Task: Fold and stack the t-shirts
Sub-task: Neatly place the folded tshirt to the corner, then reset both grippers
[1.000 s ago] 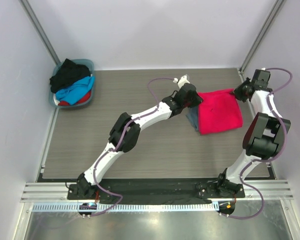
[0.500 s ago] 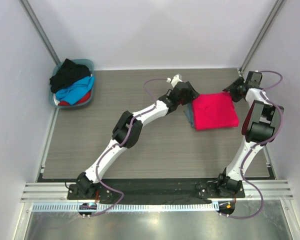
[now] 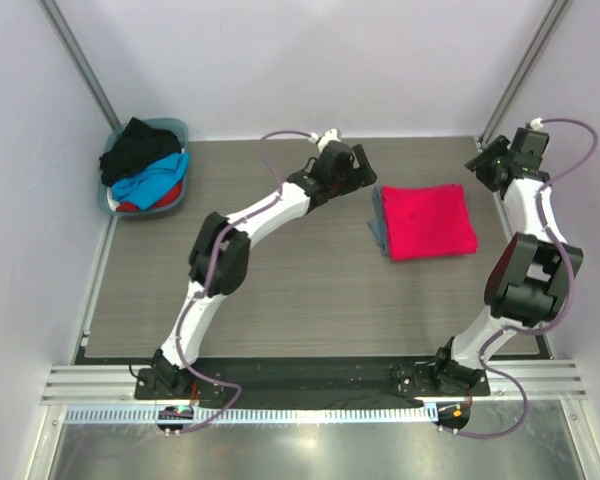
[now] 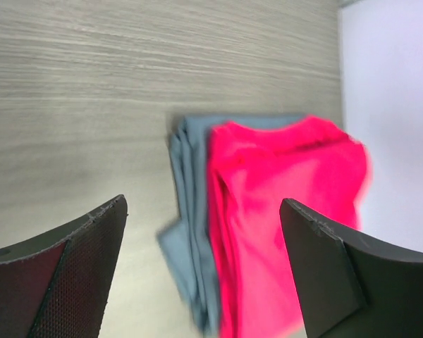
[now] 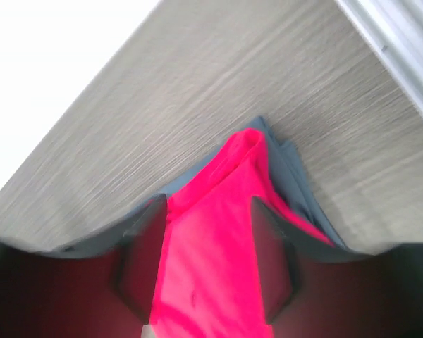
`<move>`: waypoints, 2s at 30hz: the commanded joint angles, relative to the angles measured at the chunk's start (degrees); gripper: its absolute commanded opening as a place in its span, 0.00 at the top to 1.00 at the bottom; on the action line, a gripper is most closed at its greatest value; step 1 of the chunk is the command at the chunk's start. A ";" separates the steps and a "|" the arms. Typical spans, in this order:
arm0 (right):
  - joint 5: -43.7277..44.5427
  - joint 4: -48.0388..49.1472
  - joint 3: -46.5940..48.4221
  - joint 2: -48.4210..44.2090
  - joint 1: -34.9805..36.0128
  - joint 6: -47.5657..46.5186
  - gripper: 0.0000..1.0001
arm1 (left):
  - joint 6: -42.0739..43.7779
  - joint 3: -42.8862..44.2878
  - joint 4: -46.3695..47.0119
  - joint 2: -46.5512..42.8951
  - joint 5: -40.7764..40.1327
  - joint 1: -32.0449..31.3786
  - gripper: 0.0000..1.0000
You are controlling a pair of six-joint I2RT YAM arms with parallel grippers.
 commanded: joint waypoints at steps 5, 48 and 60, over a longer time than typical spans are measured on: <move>-6.28 0.37 -6.71 -9.04 -0.33 0.35 0.75 | 6.19 -17.27 -3.15 -23.20 3.83 -0.19 0.12; 21.81 -0.68 -49.99 -62.07 37.00 -5.52 0.27 | 17.35 -78.72 -14.59 -91.50 -4.95 10.62 0.00; 24.20 0.55 -56.99 -70.38 42.20 -0.61 0.00 | 14.54 -104.58 -7.98 -135.82 -9.86 10.53 0.00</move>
